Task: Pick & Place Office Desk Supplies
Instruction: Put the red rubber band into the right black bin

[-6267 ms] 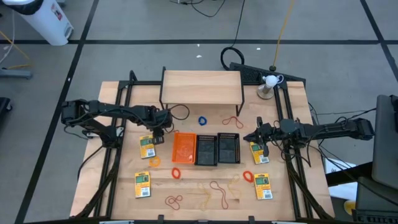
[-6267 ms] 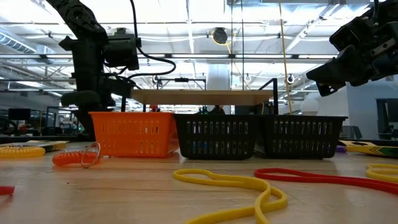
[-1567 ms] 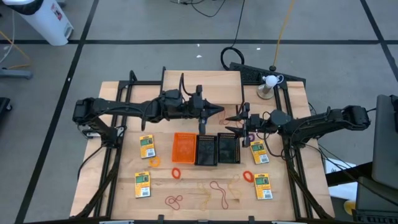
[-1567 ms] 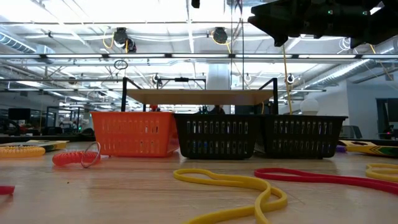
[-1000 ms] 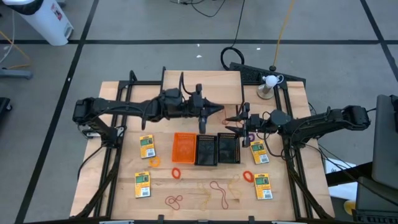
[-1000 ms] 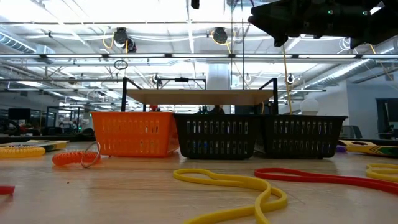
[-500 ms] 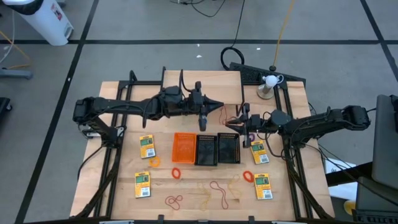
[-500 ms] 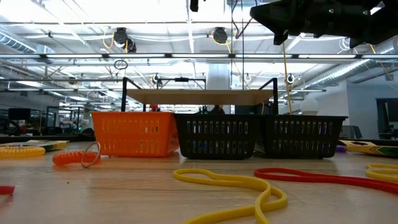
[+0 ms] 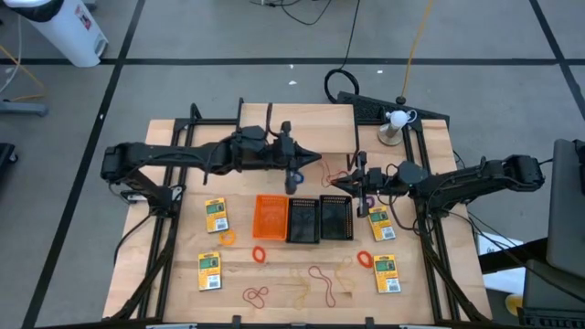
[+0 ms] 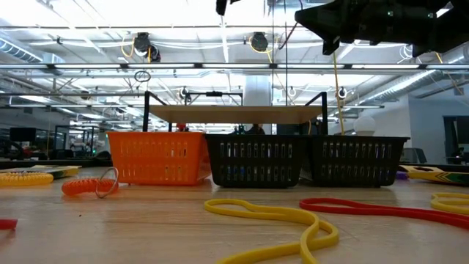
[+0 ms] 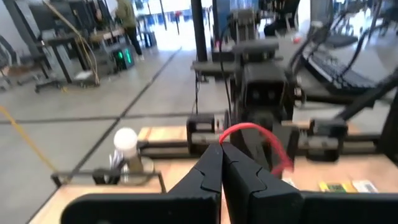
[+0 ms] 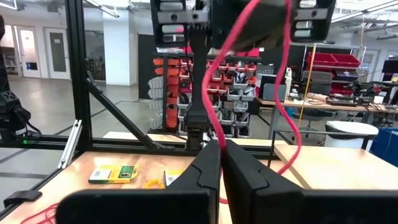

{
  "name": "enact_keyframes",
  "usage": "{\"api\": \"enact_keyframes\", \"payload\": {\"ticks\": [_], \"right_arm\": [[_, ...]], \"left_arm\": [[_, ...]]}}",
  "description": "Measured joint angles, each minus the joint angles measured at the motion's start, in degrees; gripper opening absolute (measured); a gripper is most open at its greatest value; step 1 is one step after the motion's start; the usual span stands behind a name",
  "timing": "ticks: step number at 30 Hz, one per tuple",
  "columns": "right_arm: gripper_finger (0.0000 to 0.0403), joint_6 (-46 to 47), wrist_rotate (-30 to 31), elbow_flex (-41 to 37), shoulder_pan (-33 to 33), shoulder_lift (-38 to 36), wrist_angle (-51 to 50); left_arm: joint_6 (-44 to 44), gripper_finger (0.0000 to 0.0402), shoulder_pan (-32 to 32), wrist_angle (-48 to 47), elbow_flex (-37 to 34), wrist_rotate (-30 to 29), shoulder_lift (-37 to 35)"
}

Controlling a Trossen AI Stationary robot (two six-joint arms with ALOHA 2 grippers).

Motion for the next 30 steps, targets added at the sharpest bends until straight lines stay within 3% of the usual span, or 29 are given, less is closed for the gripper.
{"api": "enact_keyframes", "payload": {"ticks": [8,20,30], "right_arm": [[0.0001,0.5,0.0,0.0,0.0,0.0,-0.9],[0.0,0.5,0.0,0.0,0.0,0.0,-0.9],[0.0,2.7,0.1,0.0,0.0,-1.2,-6.7]], "left_arm": [[0.3,0.0019,-1.3,-10.8,0.0,-0.1,-3.5],[0.9,0.0093,-2.0,-12.0,0.0,-0.4,-4.6],[-3.7,0.0148,-4.8,-31.7,-1.7,-10.8,-11.2]]}}
